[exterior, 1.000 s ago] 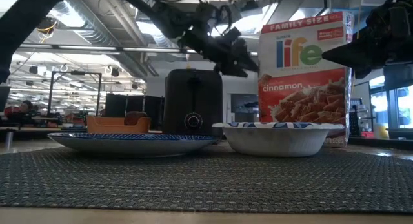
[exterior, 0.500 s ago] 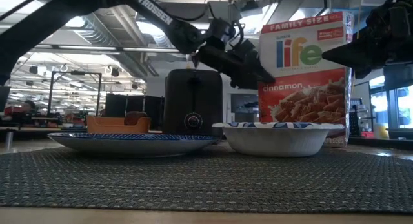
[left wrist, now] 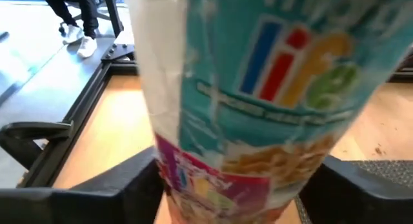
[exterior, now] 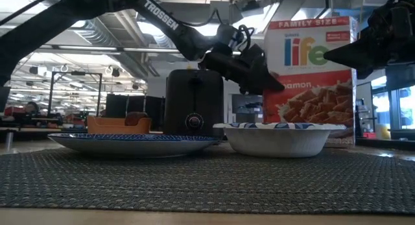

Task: Arrange a breakfast setting
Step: Pour the cereal into the blue patterned bowl from the cereal box

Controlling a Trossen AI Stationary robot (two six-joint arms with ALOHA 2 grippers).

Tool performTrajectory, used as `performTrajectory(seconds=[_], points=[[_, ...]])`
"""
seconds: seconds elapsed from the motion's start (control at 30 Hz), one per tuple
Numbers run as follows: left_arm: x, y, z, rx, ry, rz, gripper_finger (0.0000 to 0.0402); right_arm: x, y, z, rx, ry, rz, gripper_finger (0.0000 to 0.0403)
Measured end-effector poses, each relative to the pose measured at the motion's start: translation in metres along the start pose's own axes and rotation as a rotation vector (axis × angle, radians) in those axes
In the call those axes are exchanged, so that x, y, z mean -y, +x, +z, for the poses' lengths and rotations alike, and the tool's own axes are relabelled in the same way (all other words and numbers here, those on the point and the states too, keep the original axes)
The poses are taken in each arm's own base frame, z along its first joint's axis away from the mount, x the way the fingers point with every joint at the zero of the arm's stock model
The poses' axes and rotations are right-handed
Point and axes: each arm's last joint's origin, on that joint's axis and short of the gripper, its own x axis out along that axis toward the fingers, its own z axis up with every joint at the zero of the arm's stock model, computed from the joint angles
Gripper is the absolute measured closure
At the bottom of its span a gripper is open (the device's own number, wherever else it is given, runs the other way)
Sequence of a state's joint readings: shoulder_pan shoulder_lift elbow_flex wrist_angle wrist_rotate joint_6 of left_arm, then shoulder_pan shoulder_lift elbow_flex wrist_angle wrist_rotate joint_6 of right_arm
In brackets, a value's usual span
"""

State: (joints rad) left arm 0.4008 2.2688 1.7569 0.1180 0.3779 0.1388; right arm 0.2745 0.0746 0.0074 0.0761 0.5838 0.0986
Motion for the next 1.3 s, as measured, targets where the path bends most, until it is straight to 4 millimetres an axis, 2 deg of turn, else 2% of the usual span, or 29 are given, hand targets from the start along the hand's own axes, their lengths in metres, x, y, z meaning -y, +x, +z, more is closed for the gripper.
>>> performTrajectory(seconds=[0.33,0.4,0.63,0.83,0.93,1.13,1.3], points=[[0.006,0.003,0.003,0.013,0.087,0.013,0.0358,0.0,0.0,0.0,0.001,0.001,0.001,0.0403],[0.009,0.004,0.003,0.015,0.101,0.01,0.0389,0.0,0.0,0.0,0.001,0.0,0.001,0.0403],[0.018,0.006,0.005,0.008,0.128,0.04,0.0399,0.0,0.0,0.0,0.002,0.001,0.0,0.0403],[0.025,-0.011,0.026,-0.032,0.172,0.092,0.04,0.0,0.0,0.001,0.005,0.003,0.005,0.0389],[0.028,-0.02,0.036,-0.034,0.188,0.11,0.04,-0.001,0.0,0.001,0.005,0.004,0.019,0.0351],[0.033,-0.034,0.053,-0.013,0.221,0.123,0.0401,-0.001,0.0,0.002,0.018,-0.038,0.02,0.0234],[0.033,-0.041,0.059,-0.019,0.23,0.123,0.0401,-0.001,0.0,0.0,0.004,-0.049,0.017,0.016]])
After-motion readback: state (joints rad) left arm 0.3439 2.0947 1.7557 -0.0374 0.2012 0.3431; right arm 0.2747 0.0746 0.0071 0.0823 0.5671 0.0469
